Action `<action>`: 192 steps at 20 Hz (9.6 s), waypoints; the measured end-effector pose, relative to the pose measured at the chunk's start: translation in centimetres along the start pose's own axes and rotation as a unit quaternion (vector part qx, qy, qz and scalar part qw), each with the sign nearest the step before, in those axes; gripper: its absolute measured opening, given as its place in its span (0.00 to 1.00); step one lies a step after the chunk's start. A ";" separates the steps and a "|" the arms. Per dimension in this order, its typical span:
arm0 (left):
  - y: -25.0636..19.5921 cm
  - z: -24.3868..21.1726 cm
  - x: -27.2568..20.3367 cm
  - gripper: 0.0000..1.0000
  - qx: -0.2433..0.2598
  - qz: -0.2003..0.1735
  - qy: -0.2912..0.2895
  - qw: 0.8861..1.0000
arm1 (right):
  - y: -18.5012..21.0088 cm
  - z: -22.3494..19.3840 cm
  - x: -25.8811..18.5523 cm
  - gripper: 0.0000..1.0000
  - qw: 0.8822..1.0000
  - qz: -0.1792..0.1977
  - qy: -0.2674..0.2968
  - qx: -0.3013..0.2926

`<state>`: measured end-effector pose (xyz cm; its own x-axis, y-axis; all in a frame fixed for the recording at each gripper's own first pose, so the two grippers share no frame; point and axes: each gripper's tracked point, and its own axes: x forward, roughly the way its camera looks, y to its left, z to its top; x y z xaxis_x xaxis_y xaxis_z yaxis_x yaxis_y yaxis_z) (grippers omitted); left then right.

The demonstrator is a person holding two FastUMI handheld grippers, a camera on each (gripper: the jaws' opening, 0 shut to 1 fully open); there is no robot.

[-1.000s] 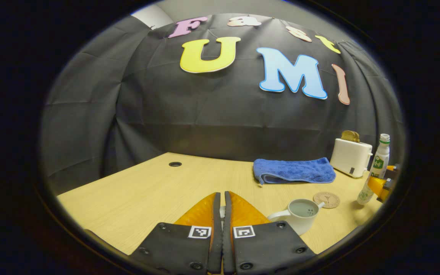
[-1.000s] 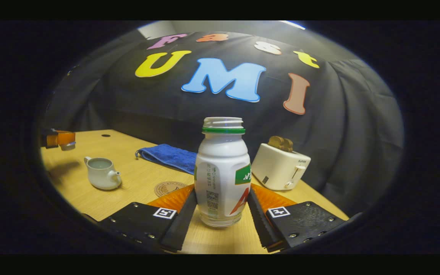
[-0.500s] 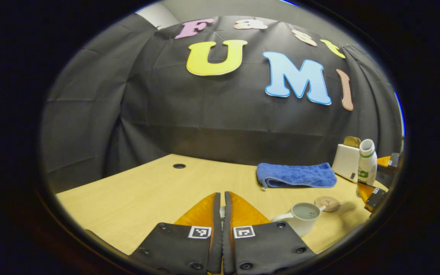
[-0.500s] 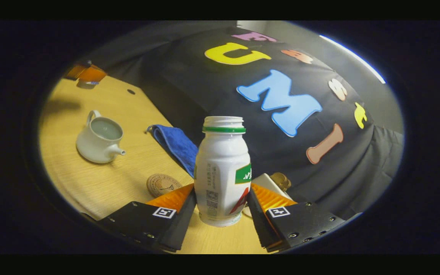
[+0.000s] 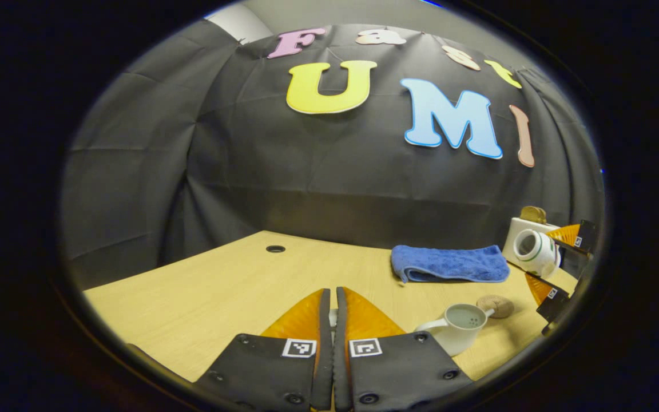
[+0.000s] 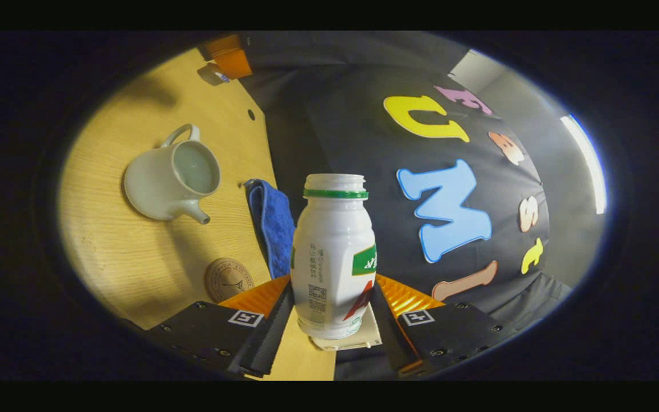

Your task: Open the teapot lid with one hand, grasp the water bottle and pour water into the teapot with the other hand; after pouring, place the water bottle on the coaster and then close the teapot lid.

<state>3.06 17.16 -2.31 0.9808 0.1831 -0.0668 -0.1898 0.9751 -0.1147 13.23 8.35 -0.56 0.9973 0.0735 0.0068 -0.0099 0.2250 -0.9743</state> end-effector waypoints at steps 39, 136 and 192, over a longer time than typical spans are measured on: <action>0.4 -1.0 0.3 0.07 -0.002 0.008 0.018 1.000 | -1.7 2.5 0.8 0.72 0.969 -0.065 -0.076 -0.228; -11.7 0.5 0.3 0.11 0.030 -0.126 -0.001 0.992 | 2.9 -3.4 -3.2 0.72 0.888 0.094 0.042 0.449; -13.6 0.6 0.0 0.25 0.038 -0.094 -0.044 0.994 | 2.4 -2.1 3.3 0.72 0.782 0.115 0.017 0.613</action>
<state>5.62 3.98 -0.19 0.9993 0.0046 0.0362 -0.0031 0.9991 -0.0415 16.70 7.06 -3.35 0.9602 0.2270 -0.1628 -0.2303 0.9731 -0.0016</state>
